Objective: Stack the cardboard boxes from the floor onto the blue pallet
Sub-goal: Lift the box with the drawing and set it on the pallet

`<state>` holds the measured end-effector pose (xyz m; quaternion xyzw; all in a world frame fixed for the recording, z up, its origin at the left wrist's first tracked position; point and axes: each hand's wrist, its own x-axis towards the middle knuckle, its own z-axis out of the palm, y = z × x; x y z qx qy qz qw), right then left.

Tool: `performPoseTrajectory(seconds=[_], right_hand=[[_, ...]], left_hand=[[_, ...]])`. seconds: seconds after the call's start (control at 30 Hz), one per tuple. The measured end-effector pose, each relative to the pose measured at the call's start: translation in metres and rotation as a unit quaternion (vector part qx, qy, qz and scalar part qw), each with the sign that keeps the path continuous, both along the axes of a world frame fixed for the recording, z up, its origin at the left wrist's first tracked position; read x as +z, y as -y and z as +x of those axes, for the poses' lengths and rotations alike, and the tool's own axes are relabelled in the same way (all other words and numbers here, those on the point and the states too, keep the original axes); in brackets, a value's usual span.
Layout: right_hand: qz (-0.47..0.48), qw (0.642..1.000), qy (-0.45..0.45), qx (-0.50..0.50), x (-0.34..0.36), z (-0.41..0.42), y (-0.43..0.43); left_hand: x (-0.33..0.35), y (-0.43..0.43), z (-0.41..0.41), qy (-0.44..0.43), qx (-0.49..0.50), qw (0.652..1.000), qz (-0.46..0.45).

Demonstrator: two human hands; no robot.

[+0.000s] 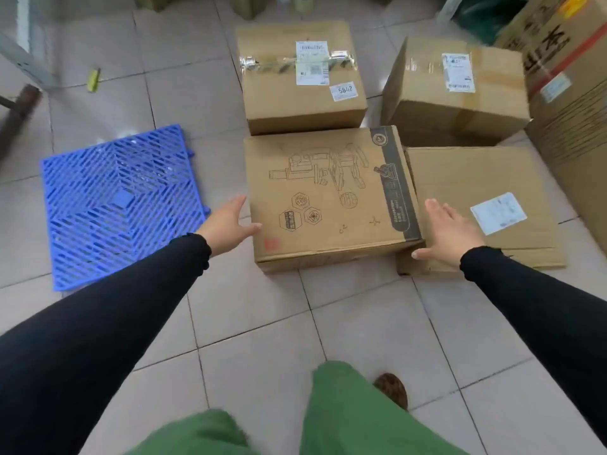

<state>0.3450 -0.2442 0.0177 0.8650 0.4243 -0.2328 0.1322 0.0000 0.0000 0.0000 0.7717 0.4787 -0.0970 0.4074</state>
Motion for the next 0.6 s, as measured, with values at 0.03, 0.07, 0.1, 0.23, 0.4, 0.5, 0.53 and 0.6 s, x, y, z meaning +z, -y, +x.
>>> performPoseTrajectory(seconds=[0.03, 0.07, 0.1, 0.23, 0.4, 0.5, 0.53, 0.6], right_hand=[[0.005, 1.000, 0.012, 0.005, -0.014, 0.004, 0.000], [0.008, 1.000, 0.017, -0.001, -0.023, 0.008, 0.000], [0.011, 1.000, 0.015, -0.005, -0.035, 0.014, -0.001], [0.042, 0.999, -0.013, -0.006, -0.071, 0.028, 0.001], [0.120, 0.992, -0.036, -0.004, -0.088, 0.021, 0.004], [0.142, 0.988, -0.059, -0.004, -0.089, 0.006, 0.010], [0.149, 0.987, -0.065, 0.000, -0.087, -0.001, 0.012], [0.164, 0.983, -0.087, 0.003, -0.084, -0.017, 0.017]], left_hand=[[-0.014, -0.003, 0.003, 0.024, 0.008, 1.000, 0.000], [-0.025, -0.007, 0.005, 0.041, 0.008, 0.999, -0.004], [-0.039, -0.012, 0.008, 0.064, 0.018, 0.998, -0.018], [-0.070, -0.023, 0.023, 0.160, 0.078, 0.982, -0.064], [-0.085, -0.026, 0.033, 0.247, 0.167, 0.948, -0.116], [-0.091, -0.027, 0.022, 0.270, 0.184, 0.938, -0.117], [-0.090, -0.027, 0.015, 0.274, 0.184, 0.937, -0.119], [-0.090, -0.027, -0.002, 0.279, 0.190, 0.932, -0.130]])
